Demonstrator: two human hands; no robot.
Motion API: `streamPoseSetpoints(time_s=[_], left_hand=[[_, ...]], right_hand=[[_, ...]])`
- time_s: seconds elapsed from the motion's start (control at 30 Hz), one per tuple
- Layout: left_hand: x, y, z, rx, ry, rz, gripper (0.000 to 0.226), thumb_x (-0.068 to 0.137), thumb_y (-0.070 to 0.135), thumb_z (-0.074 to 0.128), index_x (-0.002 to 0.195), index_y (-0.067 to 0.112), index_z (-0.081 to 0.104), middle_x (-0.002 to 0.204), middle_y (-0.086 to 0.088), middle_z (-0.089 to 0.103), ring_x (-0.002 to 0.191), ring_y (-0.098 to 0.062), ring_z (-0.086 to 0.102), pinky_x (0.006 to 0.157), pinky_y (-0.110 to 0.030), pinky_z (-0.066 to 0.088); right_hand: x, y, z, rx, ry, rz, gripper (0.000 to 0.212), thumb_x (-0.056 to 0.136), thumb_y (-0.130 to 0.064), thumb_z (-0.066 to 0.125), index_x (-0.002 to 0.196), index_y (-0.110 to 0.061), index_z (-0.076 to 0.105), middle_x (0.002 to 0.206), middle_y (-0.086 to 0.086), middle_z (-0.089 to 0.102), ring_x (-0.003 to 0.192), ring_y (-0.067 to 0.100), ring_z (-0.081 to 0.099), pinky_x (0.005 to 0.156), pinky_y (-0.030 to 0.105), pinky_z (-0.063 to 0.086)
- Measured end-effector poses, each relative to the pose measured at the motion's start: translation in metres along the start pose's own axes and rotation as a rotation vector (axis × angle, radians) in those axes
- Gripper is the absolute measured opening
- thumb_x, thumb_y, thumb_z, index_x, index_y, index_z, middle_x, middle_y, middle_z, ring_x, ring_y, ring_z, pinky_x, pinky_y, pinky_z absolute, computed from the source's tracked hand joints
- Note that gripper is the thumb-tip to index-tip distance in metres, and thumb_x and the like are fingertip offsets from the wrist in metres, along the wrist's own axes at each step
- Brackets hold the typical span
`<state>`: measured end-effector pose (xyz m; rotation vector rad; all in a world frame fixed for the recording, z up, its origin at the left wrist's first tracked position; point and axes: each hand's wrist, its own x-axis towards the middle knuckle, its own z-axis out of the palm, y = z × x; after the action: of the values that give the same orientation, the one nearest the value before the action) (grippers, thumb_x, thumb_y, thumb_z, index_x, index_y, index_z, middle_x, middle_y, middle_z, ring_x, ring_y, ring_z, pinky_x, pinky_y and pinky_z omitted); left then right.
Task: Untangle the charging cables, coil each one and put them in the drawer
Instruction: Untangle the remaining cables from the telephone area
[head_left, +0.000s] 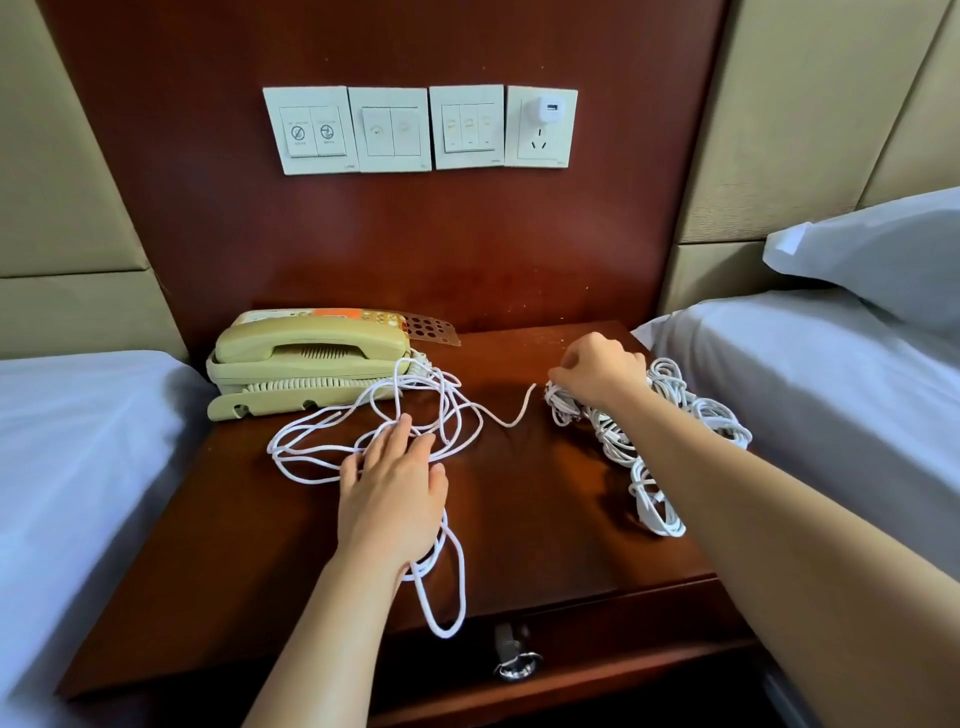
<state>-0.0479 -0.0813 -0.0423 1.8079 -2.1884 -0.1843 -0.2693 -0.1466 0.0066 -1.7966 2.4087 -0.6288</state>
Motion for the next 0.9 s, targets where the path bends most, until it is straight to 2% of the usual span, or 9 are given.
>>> streamPoseSetpoints(time_s=[0.07, 0.13, 0.3, 0.43, 0.53, 0.67, 0.73, 0.8, 0.9], left_hand=[[0.001, 0.000, 0.000, -0.034, 0.025, -0.006, 0.043, 0.100, 0.034, 0.030, 0.143, 0.031, 0.034, 0.158, 0.007, 0.014, 0.144, -0.012, 0.015, 0.114, -0.038, 0.009], [0.003, 0.000, 0.000, -0.092, 0.079, -0.003, 0.039, 0.099, 0.032, 0.034, 0.136, 0.028, 0.044, 0.153, 0.007, 0.028, 0.139, -0.013, 0.026, 0.112, -0.037, 0.015], [-0.003, 0.004, -0.007, -0.331, 0.222, 0.063, 0.027, 0.097, 0.021, 0.043, 0.117, 0.020, 0.060, 0.125, 0.007, 0.057, 0.120, -0.014, 0.047, 0.103, -0.034, 0.029], [-0.013, 0.001, -0.017, -0.445, 0.261, 0.072, 0.024, 0.094, 0.017, 0.048, 0.115, 0.017, 0.060, 0.119, 0.004, 0.058, 0.117, -0.016, 0.048, 0.101, -0.037, 0.036], [-0.025, -0.003, -0.020, -0.456, 0.259, -0.019, 0.026, 0.093, 0.019, 0.051, 0.118, 0.015, 0.056, 0.122, 0.001, 0.052, 0.120, -0.018, 0.044, 0.101, -0.033, 0.034], [-0.039, -0.009, -0.023, -0.544, 0.309, -0.149, 0.019, 0.090, 0.016, 0.055, 0.109, 0.014, 0.053, 0.112, -0.002, 0.047, 0.113, -0.023, 0.047, 0.094, -0.030, 0.037], [-0.044, -0.017, -0.027, -0.435, 0.263, -0.193, 0.020, 0.091, 0.020, 0.054, 0.110, 0.014, 0.052, 0.113, -0.004, 0.049, 0.112, -0.023, 0.048, 0.092, -0.032, 0.040], [-0.044, -0.024, -0.030, -0.253, 0.139, -0.200, 0.025, 0.093, 0.029, 0.051, 0.114, 0.016, 0.051, 0.117, -0.002, 0.052, 0.112, -0.021, 0.048, 0.091, -0.035, 0.042], [-0.042, -0.030, -0.035, -0.279, 0.022, -0.218, 0.023, 0.092, 0.032, 0.052, 0.112, 0.020, 0.050, 0.111, 0.003, 0.058, 0.104, -0.019, 0.052, 0.088, -0.037, 0.045]], right_hand=[[0.000, 0.000, 0.002, -0.031, -0.012, -0.013, 0.022, 0.089, -0.034, 0.056, 0.097, -0.016, 0.067, 0.090, 0.002, 0.062, 0.101, 0.029, 0.057, 0.096, 0.040, 0.031], [0.000, 0.000, 0.003, -0.041, -0.011, -0.024, 0.024, 0.091, -0.036, 0.055, 0.098, -0.017, 0.067, 0.097, 0.005, 0.066, 0.104, 0.030, 0.057, 0.094, 0.039, 0.031], [-0.022, -0.006, -0.006, 0.034, 0.090, -0.137, 0.026, 0.094, -0.035, 0.049, 0.108, -0.019, 0.063, 0.112, 0.005, 0.064, 0.113, 0.031, 0.049, 0.093, 0.040, 0.035], [-0.070, -0.017, -0.008, 0.199, 0.139, -0.330, 0.019, 0.091, -0.027, 0.054, 0.105, -0.018, 0.064, 0.101, 0.003, 0.066, 0.097, 0.027, 0.055, 0.084, 0.038, 0.044], [-0.113, -0.030, -0.002, 0.339, 0.018, -0.414, 0.014, 0.090, -0.022, 0.057, 0.100, -0.017, 0.065, 0.093, -0.001, 0.065, 0.085, 0.018, 0.058, 0.077, 0.034, 0.047], [-0.143, -0.047, 0.009, 0.451, -0.114, -0.428, 0.010, 0.090, -0.024, 0.059, 0.096, -0.021, 0.066, 0.087, -0.007, 0.066, 0.078, 0.008, 0.059, 0.072, 0.023, 0.047], [-0.147, -0.053, 0.017, 0.491, -0.153, -0.415, 0.009, 0.090, -0.024, 0.060, 0.094, -0.020, 0.067, 0.084, -0.009, 0.067, 0.076, 0.005, 0.060, 0.066, 0.016, 0.045], [-0.148, -0.057, 0.024, 0.519, -0.187, -0.400, 0.011, 0.088, -0.027, 0.063, 0.094, -0.019, 0.068, 0.083, -0.008, 0.066, 0.074, 0.004, 0.060, 0.062, 0.012, 0.042], [-0.145, -0.066, 0.034, 0.463, -0.246, -0.401, 0.014, 0.087, -0.029, 0.065, 0.097, -0.019, 0.066, 0.086, -0.006, 0.065, 0.076, 0.009, 0.059, 0.064, 0.018, 0.045]])
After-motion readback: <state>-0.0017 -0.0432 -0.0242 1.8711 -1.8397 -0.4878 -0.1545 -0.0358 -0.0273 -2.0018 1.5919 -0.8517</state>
